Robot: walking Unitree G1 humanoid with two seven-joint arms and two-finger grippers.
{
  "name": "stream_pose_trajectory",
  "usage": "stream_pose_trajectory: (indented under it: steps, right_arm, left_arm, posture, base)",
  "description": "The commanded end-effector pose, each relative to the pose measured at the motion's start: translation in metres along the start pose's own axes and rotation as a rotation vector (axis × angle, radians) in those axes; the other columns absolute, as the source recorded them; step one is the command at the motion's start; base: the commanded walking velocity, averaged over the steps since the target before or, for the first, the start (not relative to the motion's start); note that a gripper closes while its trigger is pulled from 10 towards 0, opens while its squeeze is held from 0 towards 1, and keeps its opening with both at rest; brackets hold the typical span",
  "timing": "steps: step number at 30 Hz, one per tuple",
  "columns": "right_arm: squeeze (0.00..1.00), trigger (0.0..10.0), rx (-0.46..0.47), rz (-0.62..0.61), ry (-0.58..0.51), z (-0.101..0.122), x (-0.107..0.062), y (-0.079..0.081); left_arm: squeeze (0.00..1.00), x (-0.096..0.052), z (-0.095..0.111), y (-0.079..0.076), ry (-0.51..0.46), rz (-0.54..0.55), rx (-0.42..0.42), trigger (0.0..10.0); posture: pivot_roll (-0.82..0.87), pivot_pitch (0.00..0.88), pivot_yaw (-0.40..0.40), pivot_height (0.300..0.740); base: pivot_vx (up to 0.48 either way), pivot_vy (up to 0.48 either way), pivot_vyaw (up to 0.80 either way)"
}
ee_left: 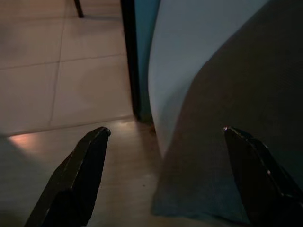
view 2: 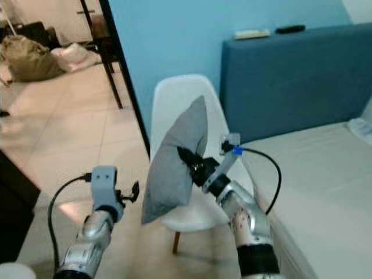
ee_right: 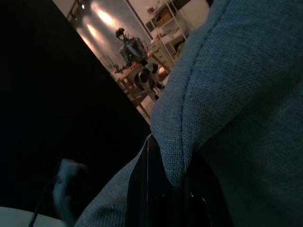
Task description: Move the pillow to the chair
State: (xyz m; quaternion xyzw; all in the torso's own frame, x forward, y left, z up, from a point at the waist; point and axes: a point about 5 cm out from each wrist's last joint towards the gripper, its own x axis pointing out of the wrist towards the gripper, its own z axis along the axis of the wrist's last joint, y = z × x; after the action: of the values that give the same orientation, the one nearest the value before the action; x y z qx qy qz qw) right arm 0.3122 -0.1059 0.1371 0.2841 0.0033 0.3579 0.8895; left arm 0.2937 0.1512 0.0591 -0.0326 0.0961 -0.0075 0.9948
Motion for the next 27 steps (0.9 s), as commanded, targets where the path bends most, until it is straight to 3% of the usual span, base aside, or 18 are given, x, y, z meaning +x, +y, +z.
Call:
stream_pose_trajectory:
  steps: [1, 7, 27]
  right_arm:
    - [0.0, 10.0, -0.011, 0.01, -0.044, 0.007, 0.01, 0.006]
    - [0.0, 10.0, -0.005, -0.042, -0.033, 0.006, 0.011, 0.0]
    - [0.0, 10.0, -0.063, -0.018, 0.039, -0.004, 0.009, 0.004]
  left_arm:
    - [0.0, -0.002, -0.003, 0.008, 0.017, 0.025, 0.006, 10.0]
    - [0.0, -0.002, -0.003, 0.007, 0.022, 0.01, 0.012, 10.0]
    - [0.0, -0.003, -0.005, 0.003, 0.023, -0.011, 0.015, 10.0]
  posture:
    - [-0.01, 0.022, 0.011, 0.74]
    - [-0.02, 0.024, 0.011, 0.74]
    - [-0.02, 0.03, 0.009, 0.74]
  base:
    - [0.0, 0.0, 0.48]
    - [0.0, 0.0, 0.16]
    - [0.349, 0.0, 0.0]
